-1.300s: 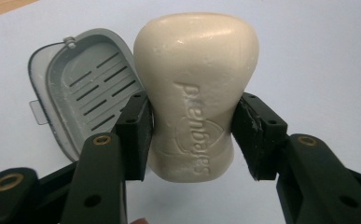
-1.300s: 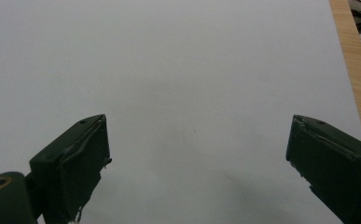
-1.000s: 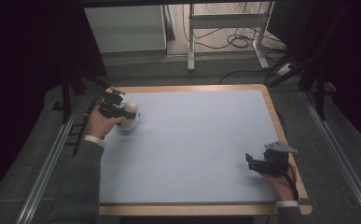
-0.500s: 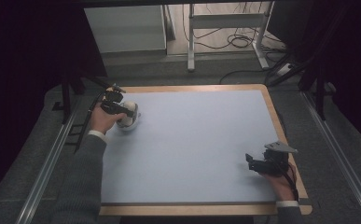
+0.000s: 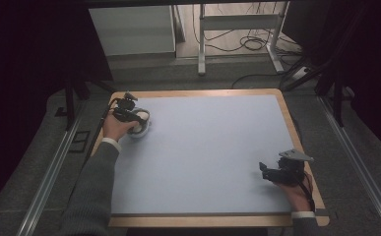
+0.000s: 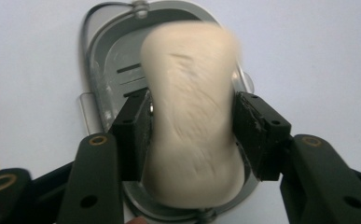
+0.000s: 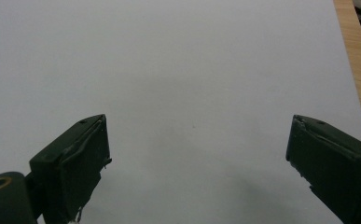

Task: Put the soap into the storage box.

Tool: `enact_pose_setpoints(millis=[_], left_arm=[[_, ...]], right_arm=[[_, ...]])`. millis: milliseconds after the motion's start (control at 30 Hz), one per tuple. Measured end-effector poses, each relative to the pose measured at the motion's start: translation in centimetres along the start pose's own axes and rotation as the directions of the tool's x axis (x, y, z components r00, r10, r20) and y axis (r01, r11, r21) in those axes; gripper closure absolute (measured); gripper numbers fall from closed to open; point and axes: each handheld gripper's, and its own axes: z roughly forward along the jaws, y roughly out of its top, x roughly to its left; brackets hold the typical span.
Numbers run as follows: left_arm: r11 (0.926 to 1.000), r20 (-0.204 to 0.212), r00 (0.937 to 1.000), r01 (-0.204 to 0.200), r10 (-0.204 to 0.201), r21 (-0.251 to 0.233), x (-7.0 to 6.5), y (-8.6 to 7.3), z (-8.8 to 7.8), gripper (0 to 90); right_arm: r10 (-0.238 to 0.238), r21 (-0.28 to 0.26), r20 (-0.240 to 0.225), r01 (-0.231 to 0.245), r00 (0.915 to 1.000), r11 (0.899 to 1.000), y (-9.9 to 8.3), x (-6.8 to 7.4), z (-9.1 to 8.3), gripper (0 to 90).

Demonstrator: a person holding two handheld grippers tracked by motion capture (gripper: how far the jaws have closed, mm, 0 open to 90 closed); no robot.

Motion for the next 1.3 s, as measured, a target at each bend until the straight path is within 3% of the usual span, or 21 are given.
enact_pose_setpoints(millis=[333,533,733,900,1300], left_arm=[[0.9991,0.009,0.9994,-0.034,0.035,-0.023,-0.9,-0.4,-0.5,28.6],[0.9952,0.029,0.9979,-0.056,0.058,-0.080,-1.6,-0.7,-1.9,23.3],[0.9913,0.019,0.9971,-0.071,0.074,-0.111,-2.0,-1.0,-3.0,21.0],[0.9856,0.036,0.9949,-0.088,0.094,-0.144,-2.5,-1.2,-3.9,20.8],[0.9791,0.059,0.9909,-0.109,0.121,-0.172,-3.1,-2.1,-5.2,20.3]], right_arm=[[-0.004,-0.001,0.000,0.004,1.0000,1.000,0.0,0.1,0.0,5.8],[-0.006,0.002,0.001,0.006,1.0000,1.000,0.1,0.2,0.2,5.8],[-0.006,-0.001,-0.001,0.006,1.0000,1.000,0.1,0.2,0.1,5.8],[-0.007,-0.002,-0.001,0.007,1.0000,1.000,0.1,0.2,0.1,5.8],[-0.009,-0.003,0.001,0.009,1.0000,1.000,0.1,0.3,0.1,5.8]])
